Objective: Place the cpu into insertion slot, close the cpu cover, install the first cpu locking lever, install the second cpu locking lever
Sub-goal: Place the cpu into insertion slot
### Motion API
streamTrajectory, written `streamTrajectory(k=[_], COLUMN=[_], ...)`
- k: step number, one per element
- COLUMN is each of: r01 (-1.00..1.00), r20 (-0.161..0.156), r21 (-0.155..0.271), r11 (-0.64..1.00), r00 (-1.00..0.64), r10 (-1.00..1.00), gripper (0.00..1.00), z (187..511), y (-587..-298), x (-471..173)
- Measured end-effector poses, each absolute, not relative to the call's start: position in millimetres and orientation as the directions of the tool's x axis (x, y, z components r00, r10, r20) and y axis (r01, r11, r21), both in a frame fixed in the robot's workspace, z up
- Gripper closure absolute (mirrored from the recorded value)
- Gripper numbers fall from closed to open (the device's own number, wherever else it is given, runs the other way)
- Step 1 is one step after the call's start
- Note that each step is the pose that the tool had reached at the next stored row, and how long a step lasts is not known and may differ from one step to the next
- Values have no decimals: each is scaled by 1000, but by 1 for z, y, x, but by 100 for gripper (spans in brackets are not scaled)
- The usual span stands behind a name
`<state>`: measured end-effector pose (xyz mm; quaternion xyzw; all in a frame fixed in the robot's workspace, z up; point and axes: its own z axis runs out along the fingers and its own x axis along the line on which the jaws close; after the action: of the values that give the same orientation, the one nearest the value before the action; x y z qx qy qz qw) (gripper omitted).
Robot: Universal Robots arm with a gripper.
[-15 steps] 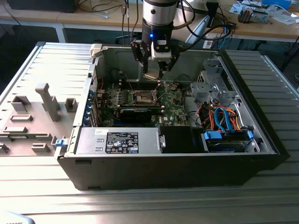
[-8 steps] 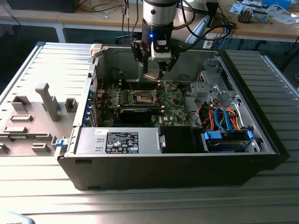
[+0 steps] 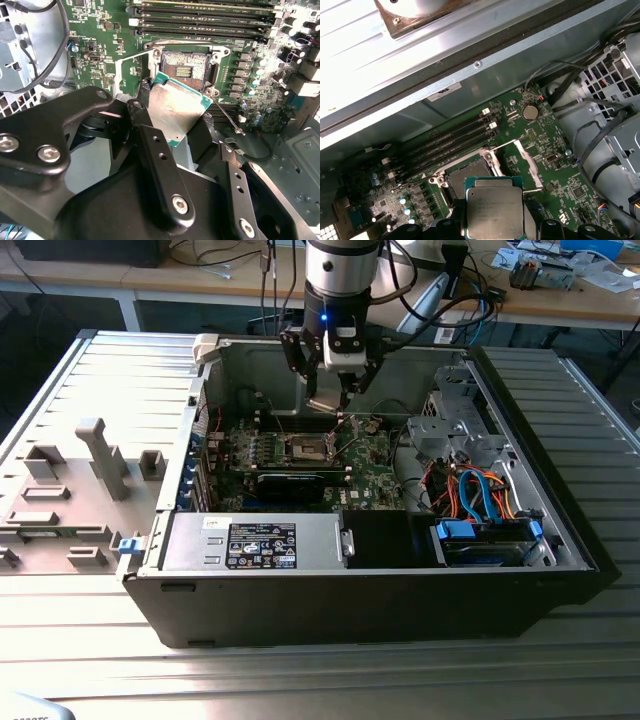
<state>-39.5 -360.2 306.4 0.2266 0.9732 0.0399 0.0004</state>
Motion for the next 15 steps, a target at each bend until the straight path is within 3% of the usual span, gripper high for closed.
streamTrajectory(k=[15], r01=[447], r20=[17], r21=[77], r11=[891], r00=[-894], r10=[447], gripper=[45], z=[306], y=[-360], x=[-39])
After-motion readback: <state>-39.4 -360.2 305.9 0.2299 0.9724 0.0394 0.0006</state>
